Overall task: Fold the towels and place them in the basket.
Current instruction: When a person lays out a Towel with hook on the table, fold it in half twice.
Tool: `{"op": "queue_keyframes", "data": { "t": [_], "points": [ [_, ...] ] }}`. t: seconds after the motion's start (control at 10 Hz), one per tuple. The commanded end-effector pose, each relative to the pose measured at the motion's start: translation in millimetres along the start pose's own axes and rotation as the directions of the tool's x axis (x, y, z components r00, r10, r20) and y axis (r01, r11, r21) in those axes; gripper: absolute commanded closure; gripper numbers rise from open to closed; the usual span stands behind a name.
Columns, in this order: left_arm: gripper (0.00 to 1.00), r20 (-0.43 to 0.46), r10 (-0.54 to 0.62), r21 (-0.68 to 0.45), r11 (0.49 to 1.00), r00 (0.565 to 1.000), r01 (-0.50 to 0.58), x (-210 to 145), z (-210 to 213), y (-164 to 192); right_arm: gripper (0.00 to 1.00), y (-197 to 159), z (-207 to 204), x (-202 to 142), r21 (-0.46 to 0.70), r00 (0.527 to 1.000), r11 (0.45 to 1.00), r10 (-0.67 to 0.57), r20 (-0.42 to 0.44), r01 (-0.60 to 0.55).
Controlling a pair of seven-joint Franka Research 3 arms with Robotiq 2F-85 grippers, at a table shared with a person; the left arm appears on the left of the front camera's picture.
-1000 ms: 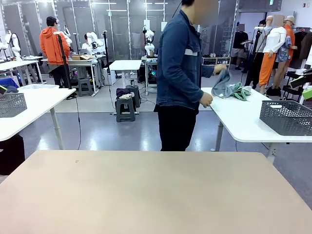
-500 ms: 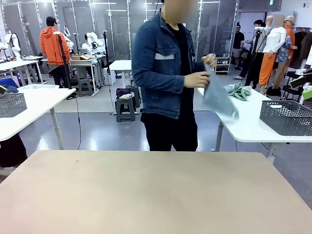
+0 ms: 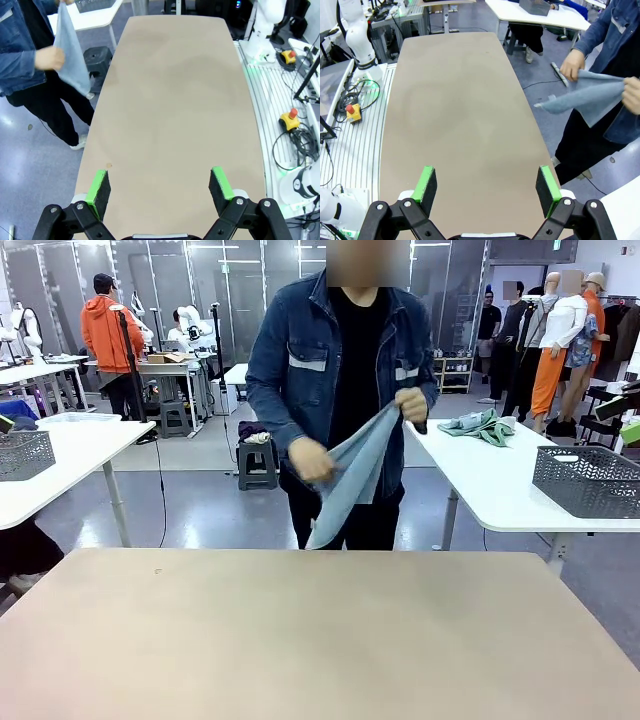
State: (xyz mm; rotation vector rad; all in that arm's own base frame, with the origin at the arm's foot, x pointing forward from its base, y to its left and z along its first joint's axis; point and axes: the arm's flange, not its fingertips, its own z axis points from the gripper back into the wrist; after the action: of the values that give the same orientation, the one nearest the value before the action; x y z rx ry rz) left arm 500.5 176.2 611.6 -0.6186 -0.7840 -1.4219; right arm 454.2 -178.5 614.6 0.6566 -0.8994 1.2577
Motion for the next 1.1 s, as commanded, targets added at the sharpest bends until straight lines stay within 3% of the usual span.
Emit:
{"op": "queue_keyframes", "data": {
  "t": [0.0, 1.0],
  "points": [
    [0.0, -0.001, -0.003, 0.002, 1.0, 1.0, 0.003, 0.9, 0.3, -0.1, 0.0, 0.0, -0.6, 0.8, 0.001, 1.0, 1.0, 0.002, 0.0, -0.002],
    [0.0, -0.001, -0.003, 0.002, 1.0, 1.0, 0.003, 0.9, 0.3, -0.1, 0.0, 0.0, -0.6, 0.8, 0.001, 1.0, 1.0, 0.002, 0.0, -0.002]
  ]
}}
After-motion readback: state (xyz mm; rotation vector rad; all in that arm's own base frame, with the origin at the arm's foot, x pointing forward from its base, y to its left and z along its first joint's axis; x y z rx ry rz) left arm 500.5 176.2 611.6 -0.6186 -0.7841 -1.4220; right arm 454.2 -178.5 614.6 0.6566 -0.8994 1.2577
